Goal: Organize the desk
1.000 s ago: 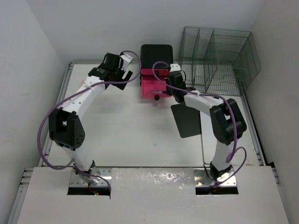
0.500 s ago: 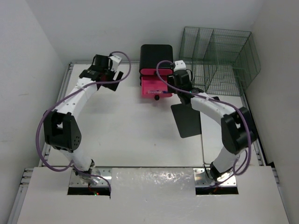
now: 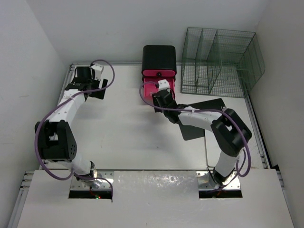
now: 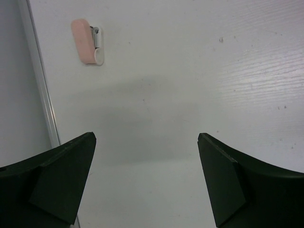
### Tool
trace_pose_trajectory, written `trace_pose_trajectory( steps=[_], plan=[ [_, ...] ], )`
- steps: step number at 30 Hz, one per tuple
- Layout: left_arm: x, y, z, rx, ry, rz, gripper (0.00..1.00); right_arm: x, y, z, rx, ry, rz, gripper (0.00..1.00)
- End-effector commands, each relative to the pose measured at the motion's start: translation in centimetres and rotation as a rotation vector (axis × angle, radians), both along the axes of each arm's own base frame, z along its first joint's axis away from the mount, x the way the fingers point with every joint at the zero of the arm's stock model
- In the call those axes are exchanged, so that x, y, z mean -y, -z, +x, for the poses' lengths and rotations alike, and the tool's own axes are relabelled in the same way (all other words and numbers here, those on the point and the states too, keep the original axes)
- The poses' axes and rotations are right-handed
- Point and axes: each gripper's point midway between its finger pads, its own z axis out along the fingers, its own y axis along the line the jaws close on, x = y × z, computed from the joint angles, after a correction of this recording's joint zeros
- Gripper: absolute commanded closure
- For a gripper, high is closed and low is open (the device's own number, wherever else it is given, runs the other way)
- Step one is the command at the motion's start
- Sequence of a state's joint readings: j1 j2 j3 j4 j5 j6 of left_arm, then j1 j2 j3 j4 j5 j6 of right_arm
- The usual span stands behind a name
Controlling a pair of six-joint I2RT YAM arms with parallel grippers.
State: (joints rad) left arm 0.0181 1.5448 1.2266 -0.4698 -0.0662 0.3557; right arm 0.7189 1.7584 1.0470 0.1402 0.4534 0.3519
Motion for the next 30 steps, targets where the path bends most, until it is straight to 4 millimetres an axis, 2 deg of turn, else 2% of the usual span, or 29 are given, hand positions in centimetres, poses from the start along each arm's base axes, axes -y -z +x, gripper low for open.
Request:
trace_pose_trajectory(
  steps=[1,3,5,6,7,8,11,16,19,20,23,27,29,30],
  plan=[
    [-0.5,-2.0,1.7,0.102,-0.013,-0.028,0.13,0.4,-0.4,1.7,0.048,0.128,0.124,0.44],
    [-0.4,-1.9,1.7,0.099,-0.002,-0.034,0.13,-0.1,-0.5,2.4,0.054,0.139,0.143,0.40],
    [-0.4,-1.8,1.6,0.098,0.002,-0.035,0.13,-0.4,1.5,2.7,0.008,0.144,0.108,0.40],
    [-0.3,-1.7,1.6,0.096,0.008,-0.035,0.13,-1.0,1.1,3.4,0.012,0.144,0.116,0.41],
    [-0.2,-1.7,1.6,0.096,0.010,-0.035,0.13,-1.2,1.6,3.6,0.002,0.148,0.110,0.41],
    [-0.2,-1.7,1.6,0.094,0.012,-0.035,0.13,-1.2,3.0,3.7,-0.020,0.157,0.088,0.42],
    [-0.4,-1.7,1.5,0.094,0.013,-0.031,0.13,-1.6,3.0,4.8,0.003,0.178,0.099,0.46],
    [-0.5,-1.7,1.4,0.096,0.015,-0.033,0.13,-1.6,1.7,6.3,0.068,0.207,0.080,0.54],
    [-0.5,-1.5,1.4,0.091,0.014,-0.032,0.13,-1.0,0.6,6.9,0.117,0.235,0.071,0.65],
    [-0.5,-1.5,1.4,0.091,0.015,-0.033,0.13,-0.7,0.5,7.0,0.129,0.246,0.060,0.72],
    [-0.6,-1.7,1.4,0.096,0.013,-0.033,0.13,-0.6,-0.9,7.5,0.176,0.248,0.061,0.80],
    [-0.5,-2.1,1.4,0.110,0.005,-0.042,0.13,0.1,-2.8,9.0,0.225,0.276,0.063,0.82],
    [-0.6,-2.1,1.4,0.109,0.001,-0.044,0.13,0.3,-3.3,10.2,0.238,0.280,0.089,0.79],
    [-0.5,-2.1,1.4,0.109,0.003,-0.044,0.13,0.4,-2.9,10.7,0.234,0.286,0.085,0.78]
  ],
)
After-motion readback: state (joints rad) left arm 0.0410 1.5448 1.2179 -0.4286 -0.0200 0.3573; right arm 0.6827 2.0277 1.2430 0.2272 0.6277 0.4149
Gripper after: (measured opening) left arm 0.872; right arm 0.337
